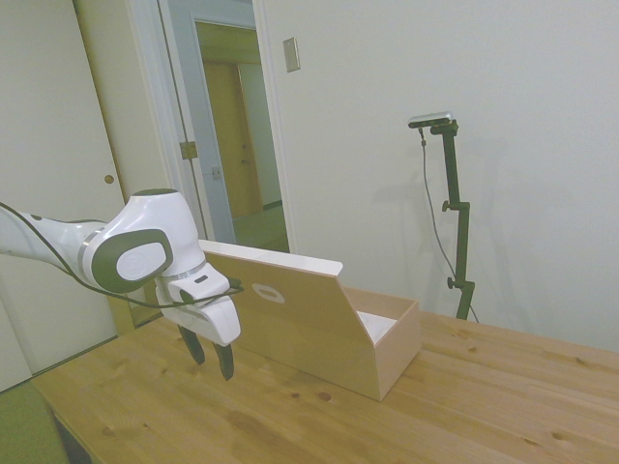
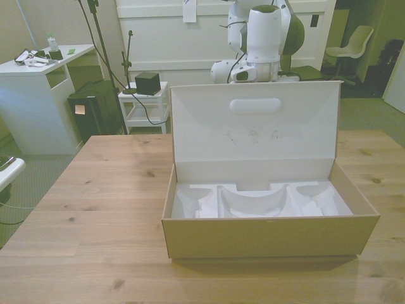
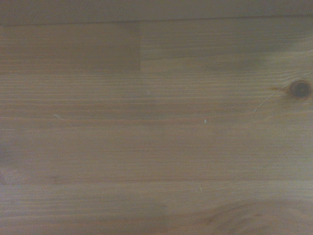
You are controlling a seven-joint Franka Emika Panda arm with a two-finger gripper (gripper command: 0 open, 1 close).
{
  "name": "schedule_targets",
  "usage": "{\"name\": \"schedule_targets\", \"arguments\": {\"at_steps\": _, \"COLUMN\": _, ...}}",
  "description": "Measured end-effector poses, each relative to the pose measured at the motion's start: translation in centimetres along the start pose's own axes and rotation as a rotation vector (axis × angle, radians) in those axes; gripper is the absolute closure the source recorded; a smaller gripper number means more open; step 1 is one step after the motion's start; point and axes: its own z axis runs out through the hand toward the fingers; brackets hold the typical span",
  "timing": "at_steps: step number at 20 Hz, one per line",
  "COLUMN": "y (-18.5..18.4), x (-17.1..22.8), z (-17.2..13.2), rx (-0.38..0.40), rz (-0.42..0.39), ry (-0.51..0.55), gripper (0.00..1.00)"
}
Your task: Close the box
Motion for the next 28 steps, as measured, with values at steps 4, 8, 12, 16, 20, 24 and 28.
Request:
{"name": "schedule_targets", "arguments": {"at_steps": 4, "y": -0.1, "x": 0.1, "z": 0.0, "rx": -0.002, "rz": -0.002, "ry": 0.001, "gripper": 0.00}}
{"name": "schedule_targets", "arguments": {"at_steps": 8, "y": -0.4, "x": 0.5, "z": -0.8, "rx": 0.009, "rz": 0.000, "ry": 0.016, "gripper": 0.00}}
{"name": "schedule_targets", "arguments": {"at_steps": 12, "y": -0.3, "x": 1.8, "z": -2.1, "rx": 0.029, "rz": 0.021, "ry": 0.034, "gripper": 0.00}}
{"name": "schedule_targets", "arguments": {"at_steps": 16, "y": -0.1, "x": 3.1, "z": -4.0, "rx": 0.055, "rz": 0.043, "ry": 0.054, "gripper": 0.00}}
{"name": "schedule_targets", "arguments": {"at_steps": 20, "y": 0.7, "x": 4.8, "z": -6.4, "rx": 0.079, "rz": 0.074, "ry": 0.073, "gripper": 0.00}}
{"name": "schedule_targets", "arguments": {"at_steps": 24, "y": 1.1, "x": 6.3, "z": -8.0, "rx": 0.105, "rz": 0.102, "ry": 0.102, "gripper": 0.00}}
{"name": "schedule_targets", "arguments": {"at_steps": 28, "y": 1.1, "x": 8.5, "z": -9.3, "rx": 0.173, "rz": 0.130, "ry": 0.184, "gripper": 0.00}}
